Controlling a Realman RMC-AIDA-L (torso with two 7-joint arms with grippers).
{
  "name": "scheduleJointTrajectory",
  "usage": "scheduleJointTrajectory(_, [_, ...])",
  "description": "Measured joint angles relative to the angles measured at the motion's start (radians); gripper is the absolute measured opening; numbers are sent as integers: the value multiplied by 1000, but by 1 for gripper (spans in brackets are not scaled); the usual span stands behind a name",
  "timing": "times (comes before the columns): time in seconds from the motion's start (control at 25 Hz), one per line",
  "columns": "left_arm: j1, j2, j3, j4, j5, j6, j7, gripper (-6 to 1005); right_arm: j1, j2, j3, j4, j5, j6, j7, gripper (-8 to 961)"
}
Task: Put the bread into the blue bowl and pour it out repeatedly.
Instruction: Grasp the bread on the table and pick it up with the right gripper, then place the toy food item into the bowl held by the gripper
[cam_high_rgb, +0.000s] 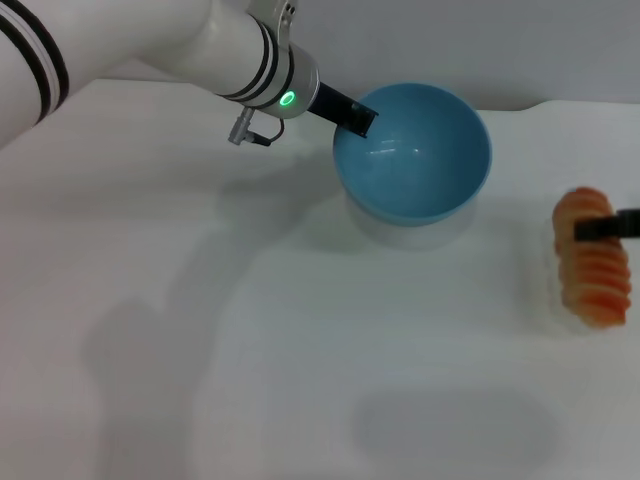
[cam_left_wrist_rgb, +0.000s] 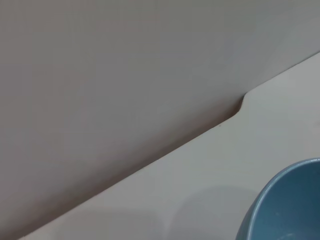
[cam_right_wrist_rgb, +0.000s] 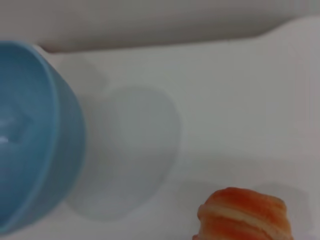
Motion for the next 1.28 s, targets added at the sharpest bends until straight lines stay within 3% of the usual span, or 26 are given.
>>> scheduleJointTrajectory(0.2, [-3,-1,4,-1,0,52,-1,-1,-6,1,-1,-190,121,-110,-43,428])
scheduleJointTrajectory(0.4, [-17,-10,53,6,-9,86,-8,-2,20,4,-34,-219,242,-110,-104,392])
scheduleJointTrajectory(0.56, [-27,-12,113,13,-16,88,-50,-2,53,4,-124,-146,358,-50,-171,376])
scheduleJointTrajectory(0.92, [-27,-12,117,22,-36,77,-65,-1,102,8,-229,24,380,53,-182,323])
scheduleJointTrajectory(1.28, [-25,-11,117,24,-39,73,-66,-2,105,8,-244,121,524,116,-339,271])
